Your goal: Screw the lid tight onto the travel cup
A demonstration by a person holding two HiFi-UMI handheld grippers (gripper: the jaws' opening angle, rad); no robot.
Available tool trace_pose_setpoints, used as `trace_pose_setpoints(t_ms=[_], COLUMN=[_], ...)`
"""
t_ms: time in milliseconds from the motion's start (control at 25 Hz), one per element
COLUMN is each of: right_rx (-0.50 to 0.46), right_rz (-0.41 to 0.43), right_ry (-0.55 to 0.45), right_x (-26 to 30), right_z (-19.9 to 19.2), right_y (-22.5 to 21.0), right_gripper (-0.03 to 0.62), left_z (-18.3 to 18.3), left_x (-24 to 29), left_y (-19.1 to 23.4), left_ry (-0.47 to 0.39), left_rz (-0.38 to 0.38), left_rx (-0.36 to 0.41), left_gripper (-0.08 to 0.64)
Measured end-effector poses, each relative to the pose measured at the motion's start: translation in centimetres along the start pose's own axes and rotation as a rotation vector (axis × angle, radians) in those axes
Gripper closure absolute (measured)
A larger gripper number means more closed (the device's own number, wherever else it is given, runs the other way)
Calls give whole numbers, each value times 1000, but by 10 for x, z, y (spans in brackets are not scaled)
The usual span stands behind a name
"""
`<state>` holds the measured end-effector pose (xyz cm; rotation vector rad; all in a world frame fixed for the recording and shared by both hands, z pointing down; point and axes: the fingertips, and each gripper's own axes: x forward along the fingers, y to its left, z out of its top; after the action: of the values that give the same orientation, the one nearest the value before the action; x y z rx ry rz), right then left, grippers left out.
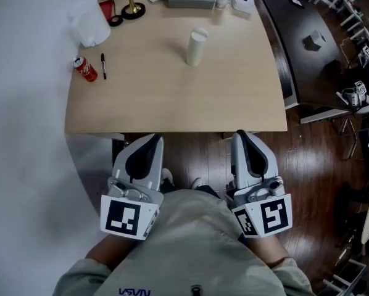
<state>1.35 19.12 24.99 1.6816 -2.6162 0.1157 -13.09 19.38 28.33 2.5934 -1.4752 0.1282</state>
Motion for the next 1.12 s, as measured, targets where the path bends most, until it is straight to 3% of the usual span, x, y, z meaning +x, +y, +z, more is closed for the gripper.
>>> trace_pose_setpoints(t_ms=[120,440,720,1120], right_rx=[3,17,32,28], right_rz=[27,101,168,40], right_ry=[-10,21,50,25], right_x=[-21,-70,-89,-86], right_z=[-6,-29,-52,-39], right_y=[3,-4,1,5], right_gripper=[592,592,592,592], left_z=[-16,-38,-61,-47], left_x=[-17,-45,-56,-49], left_y=[-11,-54,-77,-62], left_ry=[11,65,91,54], left_rz=[24,112,132,18], left_rx=[62,34,11,29], left_gripper=[558,558,558,558])
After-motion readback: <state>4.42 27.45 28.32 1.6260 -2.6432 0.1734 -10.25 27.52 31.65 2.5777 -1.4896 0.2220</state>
